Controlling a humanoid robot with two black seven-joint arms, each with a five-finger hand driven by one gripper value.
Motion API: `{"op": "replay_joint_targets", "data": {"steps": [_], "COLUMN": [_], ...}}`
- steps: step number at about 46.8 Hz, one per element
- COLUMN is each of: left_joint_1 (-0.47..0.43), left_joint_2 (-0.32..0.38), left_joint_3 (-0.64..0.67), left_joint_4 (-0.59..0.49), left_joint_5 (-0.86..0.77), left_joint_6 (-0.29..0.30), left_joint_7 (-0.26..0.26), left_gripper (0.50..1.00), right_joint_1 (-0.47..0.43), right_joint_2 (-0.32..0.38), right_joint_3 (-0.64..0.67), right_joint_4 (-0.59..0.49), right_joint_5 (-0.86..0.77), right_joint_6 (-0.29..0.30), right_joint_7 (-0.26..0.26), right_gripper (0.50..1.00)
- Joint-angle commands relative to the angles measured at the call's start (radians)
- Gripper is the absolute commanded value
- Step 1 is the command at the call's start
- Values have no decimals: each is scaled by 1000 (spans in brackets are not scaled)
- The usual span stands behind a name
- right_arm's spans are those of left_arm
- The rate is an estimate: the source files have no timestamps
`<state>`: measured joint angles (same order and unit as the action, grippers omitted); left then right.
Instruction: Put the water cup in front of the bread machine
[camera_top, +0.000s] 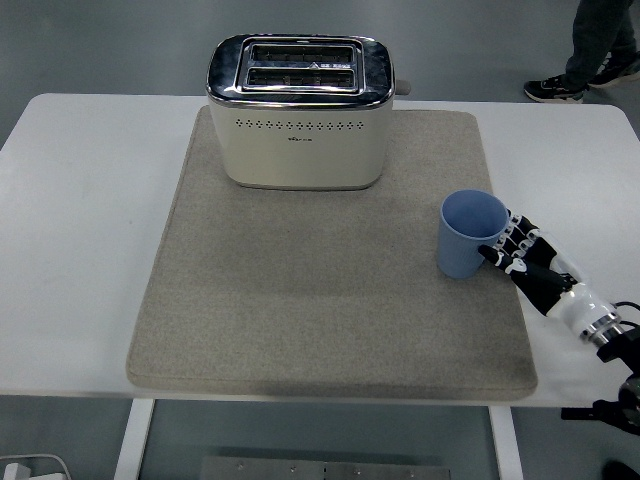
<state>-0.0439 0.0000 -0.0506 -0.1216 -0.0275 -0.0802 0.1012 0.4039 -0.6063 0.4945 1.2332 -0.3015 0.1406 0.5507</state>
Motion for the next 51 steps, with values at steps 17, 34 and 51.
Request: {"op": "replay_joint_targets", "data": {"steps": [17, 34, 51], "left_joint_1": [-1, -1, -1], "left_joint_2": [0, 0, 0], "left_joint_3": [0, 0, 0], "left_joint_4": [-1, -1, 0], "left_joint_5": [0, 0, 0], "left_joint_6": [0, 0, 0], "left_joint_7": [0, 0, 0], "left_gripper": [1000, 1000, 1000], "right_joint_1": [-2, 4, 24], "right_joint_2": [40, 65, 97], "right_joint_3": [1, 1, -1], "right_joint_4": [-15, -14, -14], "right_joint_5": [-4, -7, -27], "right_joint_6": [-9, -30, -44], "right_joint_7": [-2, -2, -6], "right_gripper": [915, 917, 917]}}
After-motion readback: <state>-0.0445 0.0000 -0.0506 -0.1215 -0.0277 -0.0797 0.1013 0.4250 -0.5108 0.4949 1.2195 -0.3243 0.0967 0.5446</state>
